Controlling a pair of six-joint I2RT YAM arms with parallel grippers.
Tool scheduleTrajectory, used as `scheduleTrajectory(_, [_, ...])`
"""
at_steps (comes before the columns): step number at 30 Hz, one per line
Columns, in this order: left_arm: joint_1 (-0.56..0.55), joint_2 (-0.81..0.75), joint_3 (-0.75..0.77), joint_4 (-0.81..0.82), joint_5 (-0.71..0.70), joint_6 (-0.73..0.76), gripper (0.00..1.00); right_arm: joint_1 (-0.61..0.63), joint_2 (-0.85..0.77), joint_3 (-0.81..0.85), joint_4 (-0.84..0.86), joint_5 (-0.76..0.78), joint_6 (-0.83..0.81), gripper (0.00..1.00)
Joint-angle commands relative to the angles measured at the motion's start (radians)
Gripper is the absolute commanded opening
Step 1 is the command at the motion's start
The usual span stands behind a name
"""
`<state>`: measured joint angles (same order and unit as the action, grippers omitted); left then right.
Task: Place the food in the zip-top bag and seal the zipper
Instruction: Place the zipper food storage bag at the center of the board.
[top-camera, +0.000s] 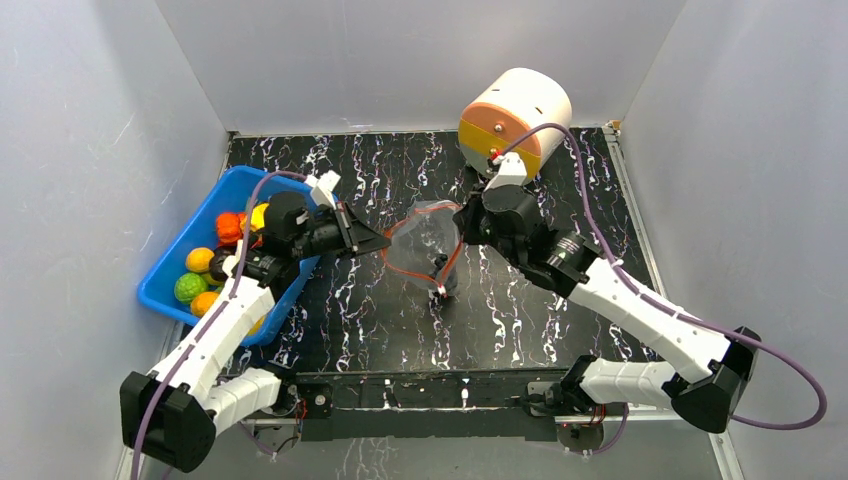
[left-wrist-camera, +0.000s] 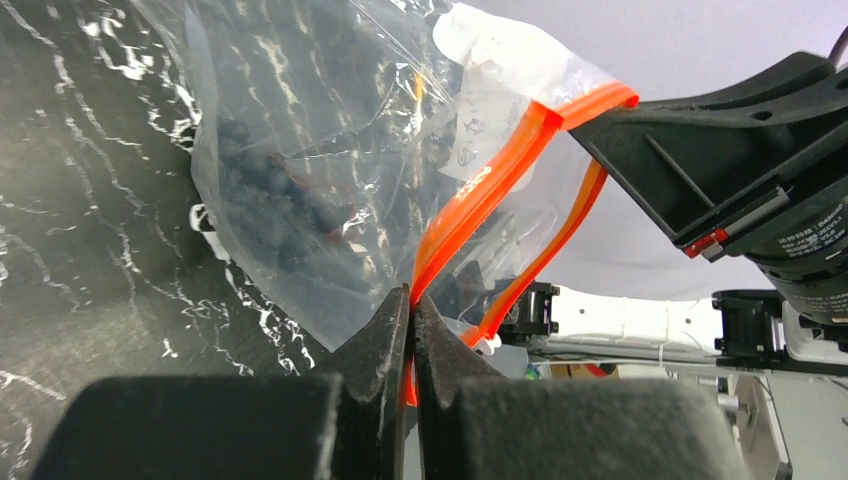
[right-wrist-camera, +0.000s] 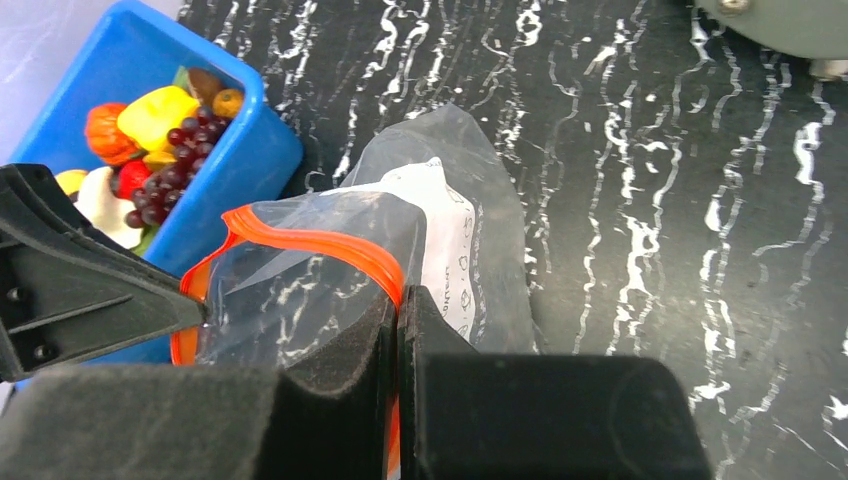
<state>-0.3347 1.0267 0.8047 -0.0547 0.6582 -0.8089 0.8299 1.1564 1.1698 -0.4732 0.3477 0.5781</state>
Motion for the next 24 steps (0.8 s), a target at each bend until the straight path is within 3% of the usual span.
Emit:
scheduleTrajectory(1, [-0.092, 0.023, -0.005, 0.116, -0.058, -0.038, 0.0, -0.005, -0.087, 0.058, -0.026, 0.117, -0.065, 0.0])
scheduleTrajectory(11, [-0.249, 0.173, 0.025, 0.208, -0.131, -0.035, 0.0, -0.005, -0.183, 0.038, -0.156, 0.222, -0.089, 0.0])
scheduleTrajectory(13, [-0.257, 0.19, 0.034, 0.182, -0.136, -0.006, 0.08, -0.005, -0.185, 0.004, -0.131, 0.192, -0.08, 0.0])
scheduleTrajectory(18, [-0.256, 0.131, 0.058, -0.008, -0.273, 0.115, 0.4, -0.004, -0.172, -0.107, -0.054, 0.079, -0.05, 0.0])
scheduleTrajectory(24, [-0.255, 0.056, 0.135, -0.288, -0.501, 0.218, 0.56, -0.004, -0.161, -0.151, 0.018, 0.033, -0.031, 0.0])
